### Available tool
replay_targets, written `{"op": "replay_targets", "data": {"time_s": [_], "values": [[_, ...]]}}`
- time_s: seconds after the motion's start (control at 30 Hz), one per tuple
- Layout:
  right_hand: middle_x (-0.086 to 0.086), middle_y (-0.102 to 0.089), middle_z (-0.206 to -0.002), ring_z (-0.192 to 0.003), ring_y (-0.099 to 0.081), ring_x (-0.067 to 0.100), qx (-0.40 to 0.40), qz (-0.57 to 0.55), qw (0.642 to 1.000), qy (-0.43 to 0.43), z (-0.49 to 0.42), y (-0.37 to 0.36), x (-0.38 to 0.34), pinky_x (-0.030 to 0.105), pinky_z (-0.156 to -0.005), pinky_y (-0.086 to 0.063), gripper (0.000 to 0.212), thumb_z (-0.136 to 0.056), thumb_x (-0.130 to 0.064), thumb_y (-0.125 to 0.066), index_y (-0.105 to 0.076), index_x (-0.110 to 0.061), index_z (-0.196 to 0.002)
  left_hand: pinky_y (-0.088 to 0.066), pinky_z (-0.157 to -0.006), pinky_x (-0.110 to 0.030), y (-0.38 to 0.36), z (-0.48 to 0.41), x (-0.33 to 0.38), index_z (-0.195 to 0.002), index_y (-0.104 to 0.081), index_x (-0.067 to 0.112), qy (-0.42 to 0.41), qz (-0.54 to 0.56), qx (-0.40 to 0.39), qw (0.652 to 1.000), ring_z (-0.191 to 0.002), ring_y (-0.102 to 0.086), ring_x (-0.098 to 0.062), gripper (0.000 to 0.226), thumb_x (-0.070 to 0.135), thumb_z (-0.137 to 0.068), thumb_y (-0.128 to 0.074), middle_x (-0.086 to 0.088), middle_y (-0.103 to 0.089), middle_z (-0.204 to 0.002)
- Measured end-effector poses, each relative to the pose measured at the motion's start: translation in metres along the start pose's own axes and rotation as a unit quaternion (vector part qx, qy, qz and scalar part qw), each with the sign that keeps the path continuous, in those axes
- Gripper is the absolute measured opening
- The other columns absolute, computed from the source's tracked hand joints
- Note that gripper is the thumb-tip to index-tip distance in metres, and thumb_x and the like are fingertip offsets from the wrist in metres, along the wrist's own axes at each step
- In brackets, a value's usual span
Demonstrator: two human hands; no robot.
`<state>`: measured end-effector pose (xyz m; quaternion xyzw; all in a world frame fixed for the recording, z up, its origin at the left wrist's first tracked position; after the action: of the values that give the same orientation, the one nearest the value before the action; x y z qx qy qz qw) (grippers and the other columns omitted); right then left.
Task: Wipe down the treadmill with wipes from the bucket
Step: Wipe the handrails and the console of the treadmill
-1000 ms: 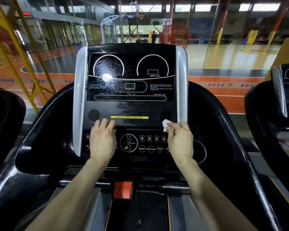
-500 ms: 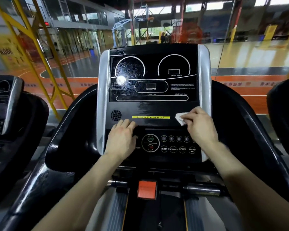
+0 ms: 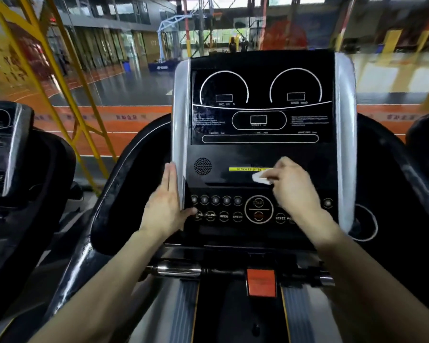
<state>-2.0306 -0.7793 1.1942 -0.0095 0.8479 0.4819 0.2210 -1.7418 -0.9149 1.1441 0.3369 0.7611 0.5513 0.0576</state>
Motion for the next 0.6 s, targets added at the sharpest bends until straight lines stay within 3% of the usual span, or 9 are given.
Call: {"op": "replay_targets", "data": {"time_s": [0.07,0.1,0.17,0.33,0.4,0.5,0.6], "values": [[-0.01,-0.056,-0.096,-0.08,-0.066,0.021,0.031,-0.021,0.998,-0.04,0.006,0.012,0.009,0.042,-0.068,-0.061,0.043,-0.089,0.009,-0.062,-0.084,-0.027,-0.094,-0.061,-0.07,-0.042,-0.006,0.002,-0.002,-0.166,0.025,0.026,0.002,0.033,-0.023,0.999,-0.103,-0.074,-0.034,0.143,0.054,-0.082,-0.087,0.013,0.027,-0.175],[-0.01,-0.059,-0.096,-0.08,-0.066,0.021,0.036,-0.019,0.998,-0.045,0.005,0.01,0.0,0.04,-0.069,-0.06,0.04,-0.091,0.006,-0.065,-0.083,-0.029,-0.091,-0.059,-0.063,-0.039,-0.007,0.003,-0.001,-0.166,0.027,0.027,0.006,0.035,-0.023,0.999,-0.091,-0.075,-0.033,0.143,0.054,-0.082,-0.087,0.016,0.03,-0.173],[-0.003,-0.064,-0.098,-0.087,-0.066,0.023,0.022,-0.027,0.999,-0.019,-0.004,-0.008,-0.041,0.036,-0.075,-0.056,0.036,-0.091,0.002,-0.068,-0.081,-0.031,-0.086,-0.056,-0.058,-0.036,-0.007,0.004,0.002,-0.165,0.027,0.026,0.011,0.024,-0.016,1.0,-0.079,-0.073,-0.03,0.143,0.056,-0.083,-0.086,0.017,0.032,-0.172],[0.0,-0.052,-0.092,-0.082,-0.058,0.022,-0.088,-0.041,0.991,0.089,-0.022,-0.078,-0.162,0.036,-0.069,-0.047,0.03,-0.077,-0.014,-0.052,-0.077,-0.015,-0.093,-0.057,-0.063,-0.038,0.0,0.006,-0.001,-0.163,0.032,0.028,0.019,0.0,-0.028,0.999,-0.082,-0.075,-0.033,0.141,0.059,-0.085,-0.081,0.018,0.034,-0.171],[0.001,-0.05,-0.095,-0.084,-0.055,0.022,-0.102,-0.027,0.987,0.118,-0.022,-0.077,-0.169,0.038,-0.073,-0.05,0.032,-0.082,-0.008,-0.055,-0.08,-0.017,-0.099,-0.054,-0.056,-0.035,0.003,0.006,-0.001,-0.162,0.033,0.028,0.011,-0.008,-0.035,0.999,-0.072,-0.073,-0.029,0.141,0.063,-0.085,-0.08,0.018,0.036,-0.17],[0.002,-0.054,-0.102,-0.092,-0.058,0.026,0.002,-0.007,0.999,0.054,-0.043,-0.034,-0.116,0.037,-0.081,-0.052,0.046,-0.087,0.005,-0.063,-0.082,-0.026,-0.116,-0.04,-0.044,-0.028,0.003,0.006,0.0,-0.162,0.034,0.025,-0.001,-0.04,-0.041,0.998,-0.051,-0.058,-0.016,0.141,0.071,-0.085,-0.074,0.014,0.037,-0.17],[0.002,-0.06,-0.112,-0.099,-0.064,0.026,0.168,-0.047,0.978,-0.117,-0.057,0.015,-0.058,0.033,-0.087,-0.052,0.029,-0.1,-0.01,-0.066,-0.081,-0.025,-0.119,-0.043,-0.044,-0.027,0.001,0.009,0.0,-0.162,0.035,0.024,0.001,-0.049,-0.039,0.998,-0.047,-0.054,-0.014,0.141,0.071,-0.085,-0.073,0.011,0.036,-0.171]]}}
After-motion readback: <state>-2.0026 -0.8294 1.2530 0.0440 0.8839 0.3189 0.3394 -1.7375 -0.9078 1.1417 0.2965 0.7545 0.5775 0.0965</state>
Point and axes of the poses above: each hand's wrist, its own z-axis away from the middle knuckle, its own y-axis out of the back of the hand, x = y × z, the point moved 6 cm from there along -z, towards the middle knuckle
